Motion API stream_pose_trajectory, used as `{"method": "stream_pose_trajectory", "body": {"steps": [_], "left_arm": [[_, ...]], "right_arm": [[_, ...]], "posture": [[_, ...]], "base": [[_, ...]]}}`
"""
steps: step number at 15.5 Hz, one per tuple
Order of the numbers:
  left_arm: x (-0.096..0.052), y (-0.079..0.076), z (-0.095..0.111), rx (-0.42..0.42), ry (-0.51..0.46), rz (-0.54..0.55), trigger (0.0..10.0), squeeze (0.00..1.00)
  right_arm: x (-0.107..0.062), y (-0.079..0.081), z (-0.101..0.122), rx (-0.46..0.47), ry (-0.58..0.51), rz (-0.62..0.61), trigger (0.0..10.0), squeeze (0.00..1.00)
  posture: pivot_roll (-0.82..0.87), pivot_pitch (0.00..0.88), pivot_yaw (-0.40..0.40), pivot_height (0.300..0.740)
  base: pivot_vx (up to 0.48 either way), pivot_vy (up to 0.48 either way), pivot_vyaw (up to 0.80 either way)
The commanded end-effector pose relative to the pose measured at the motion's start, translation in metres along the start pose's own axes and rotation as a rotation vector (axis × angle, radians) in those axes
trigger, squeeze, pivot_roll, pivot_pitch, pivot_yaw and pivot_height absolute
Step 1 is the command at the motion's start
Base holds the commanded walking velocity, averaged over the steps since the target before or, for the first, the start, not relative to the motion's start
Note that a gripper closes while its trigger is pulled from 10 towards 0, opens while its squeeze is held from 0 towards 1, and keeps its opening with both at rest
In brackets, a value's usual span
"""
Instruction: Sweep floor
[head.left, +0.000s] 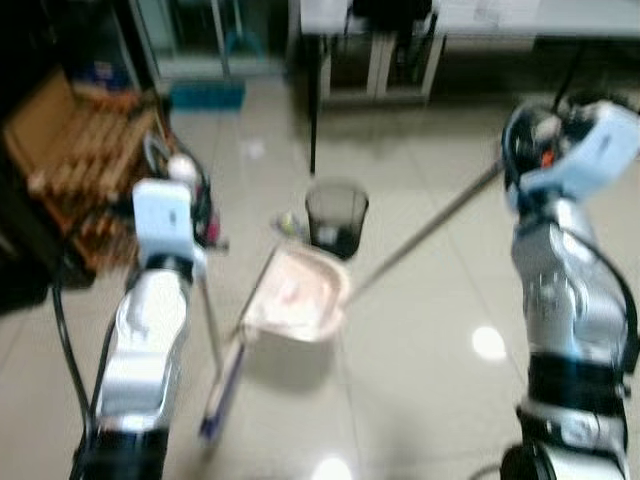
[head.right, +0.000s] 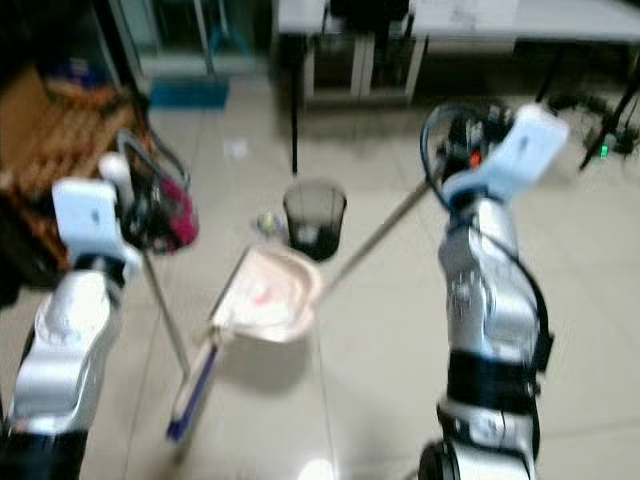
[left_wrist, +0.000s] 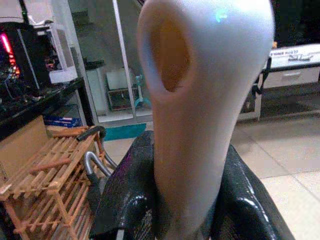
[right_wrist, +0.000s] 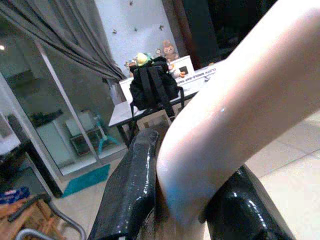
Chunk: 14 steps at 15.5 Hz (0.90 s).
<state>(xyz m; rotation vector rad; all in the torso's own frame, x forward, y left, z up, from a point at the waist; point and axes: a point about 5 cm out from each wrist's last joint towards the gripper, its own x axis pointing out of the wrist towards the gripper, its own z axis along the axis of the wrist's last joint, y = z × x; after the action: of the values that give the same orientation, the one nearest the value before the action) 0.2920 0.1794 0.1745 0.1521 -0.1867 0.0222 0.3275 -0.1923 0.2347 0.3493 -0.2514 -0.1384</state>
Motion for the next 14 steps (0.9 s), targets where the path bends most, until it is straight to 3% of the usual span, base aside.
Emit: {"method": "stream_pose_trajectory", "body": {"steps": [1,14], "left_arm": [[0.0024,-0.0069,0.0103,-0.009,-0.049,-0.024,10.0,0.0],[0.0032,-0.007,0.0087,-0.012,-0.051,-0.026,10.0,0.0]], "right_arm": [[0.0009,-0.0039,0.0163,-0.01,-0.072,-0.021,10.0,0.0],[0.0054,-0.0114,0.0217,0.006,-0.14,-0.103,10.0,0.0]], "posture": [[-0.02,0.041,0.01,0.74],[-0.01,0.015,0.01,0.74]], "base": [[0.48,0.0,0.0],[0.48,0.0,0.0]]}}
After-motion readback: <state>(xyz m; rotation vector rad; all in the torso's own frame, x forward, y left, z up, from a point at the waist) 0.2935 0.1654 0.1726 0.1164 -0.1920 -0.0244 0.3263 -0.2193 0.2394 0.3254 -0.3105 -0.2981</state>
